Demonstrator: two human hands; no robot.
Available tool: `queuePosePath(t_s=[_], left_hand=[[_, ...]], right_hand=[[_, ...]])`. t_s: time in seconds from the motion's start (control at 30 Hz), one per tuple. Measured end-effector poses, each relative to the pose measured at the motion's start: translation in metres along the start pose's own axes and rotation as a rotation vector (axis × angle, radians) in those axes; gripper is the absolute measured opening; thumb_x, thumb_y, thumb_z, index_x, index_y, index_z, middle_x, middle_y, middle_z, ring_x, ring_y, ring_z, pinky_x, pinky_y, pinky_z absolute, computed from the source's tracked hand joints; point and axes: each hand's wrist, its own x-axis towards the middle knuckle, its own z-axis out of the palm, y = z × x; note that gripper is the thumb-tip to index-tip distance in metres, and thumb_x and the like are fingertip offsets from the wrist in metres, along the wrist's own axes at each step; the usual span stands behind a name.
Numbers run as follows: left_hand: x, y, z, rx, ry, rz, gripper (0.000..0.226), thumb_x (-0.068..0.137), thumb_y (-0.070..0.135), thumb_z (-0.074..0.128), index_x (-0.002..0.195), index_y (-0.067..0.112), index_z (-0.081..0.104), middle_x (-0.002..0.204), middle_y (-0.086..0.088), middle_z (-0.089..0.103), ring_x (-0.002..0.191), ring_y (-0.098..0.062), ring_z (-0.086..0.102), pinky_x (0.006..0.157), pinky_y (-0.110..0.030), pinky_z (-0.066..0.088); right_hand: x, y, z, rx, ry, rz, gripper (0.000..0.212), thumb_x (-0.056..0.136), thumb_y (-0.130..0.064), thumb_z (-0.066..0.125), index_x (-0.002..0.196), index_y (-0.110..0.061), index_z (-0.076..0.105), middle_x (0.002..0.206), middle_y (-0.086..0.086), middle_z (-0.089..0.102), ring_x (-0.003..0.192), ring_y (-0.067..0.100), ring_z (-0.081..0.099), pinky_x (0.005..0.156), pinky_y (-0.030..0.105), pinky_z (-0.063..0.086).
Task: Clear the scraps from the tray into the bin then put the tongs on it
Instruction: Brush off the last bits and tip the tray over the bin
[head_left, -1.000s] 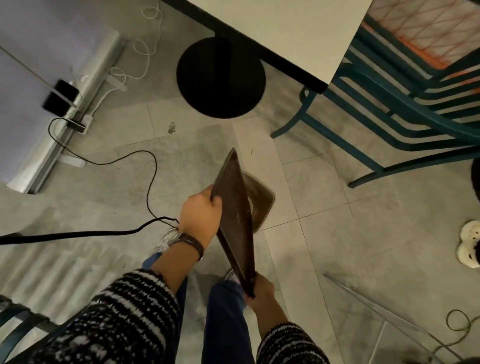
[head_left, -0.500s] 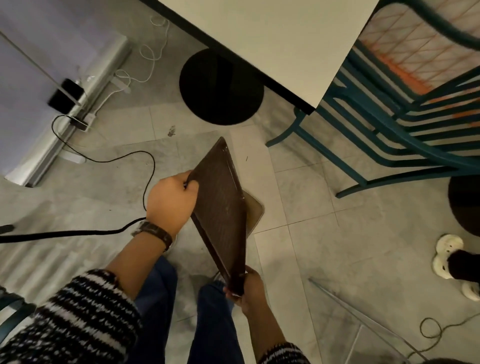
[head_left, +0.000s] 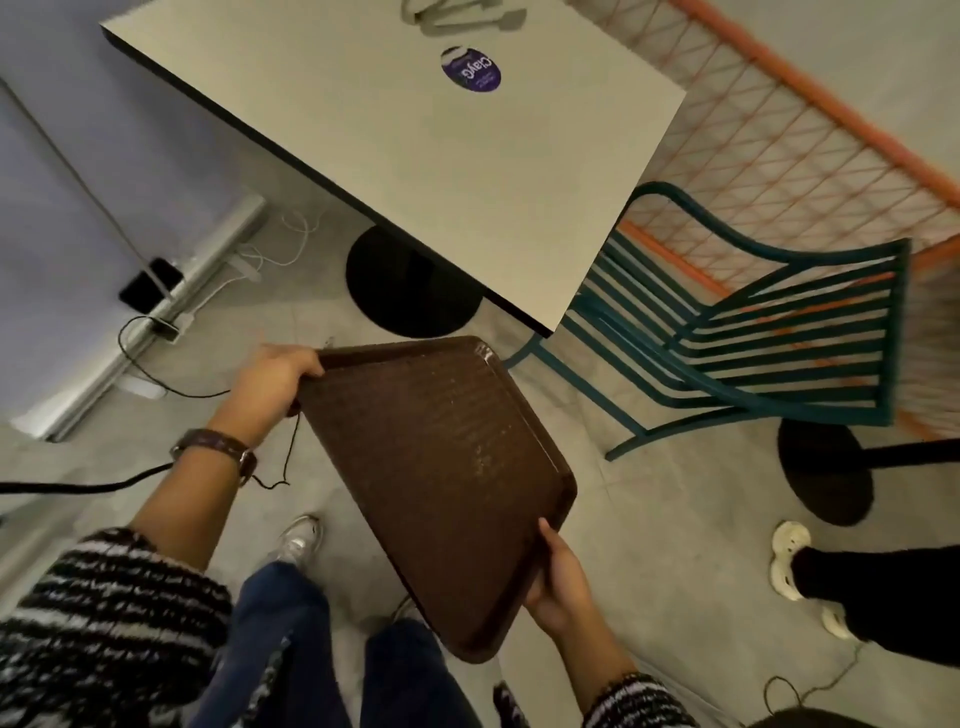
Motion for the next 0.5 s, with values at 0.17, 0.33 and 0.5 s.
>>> queuePosePath(t_s=[0.17, 0.33, 0.5], left_hand=[[0.015, 0.035, -0.037, -0.051, -0.151, -0.052, 0.015, 0.074, 0.015, 0.053, 0.061, 0.010, 0.048, 0.048, -0.006, 0.044, 0.035, -0.013, 0.039, 0.034, -0.012, 0.025], [0.040, 0.084, -0.077, -0.125, -0.326, -0.031, 0.020, 0.090, 0.035, 0.047, 0.088, 0.018, 0.057, 0.065, -0.002, 0.052, 0.042, -0.010, 0.045, 0.046, -0.021, 0.038], [0.040, 0.112, -0.111, -0.157, -0.559, -0.015, 0.030, 0.093, 0.041, 0.041, 0.107, 0.023, 0.060, 0.081, 0.009, 0.072, 0.069, -0.009, 0.064, 0.058, -0.024, 0.054]], right_hand=[[-0.051, -0.013, 0.015, 0.016, 0.002, -0.084, 0.011, 0.092, -0.014, 0.046, 0.095, -0.010, 0.056, 0.062, 0.008, 0.066, 0.046, 0.018, 0.058, 0.044, 0.025, 0.048], [-0.108, -0.013, 0.061, 0.108, -0.175, -0.199, 0.005, 0.091, -0.011, 0.048, 0.090, -0.011, 0.053, 0.068, 0.011, 0.069, 0.043, 0.021, 0.064, 0.030, 0.021, 0.043], [-0.131, -0.002, 0.139, 0.164, -0.223, -0.318, 0.020, 0.091, -0.011, 0.049, 0.110, -0.009, 0.052, 0.081, 0.020, 0.071, 0.052, 0.029, 0.068, 0.041, 0.032, 0.056]])
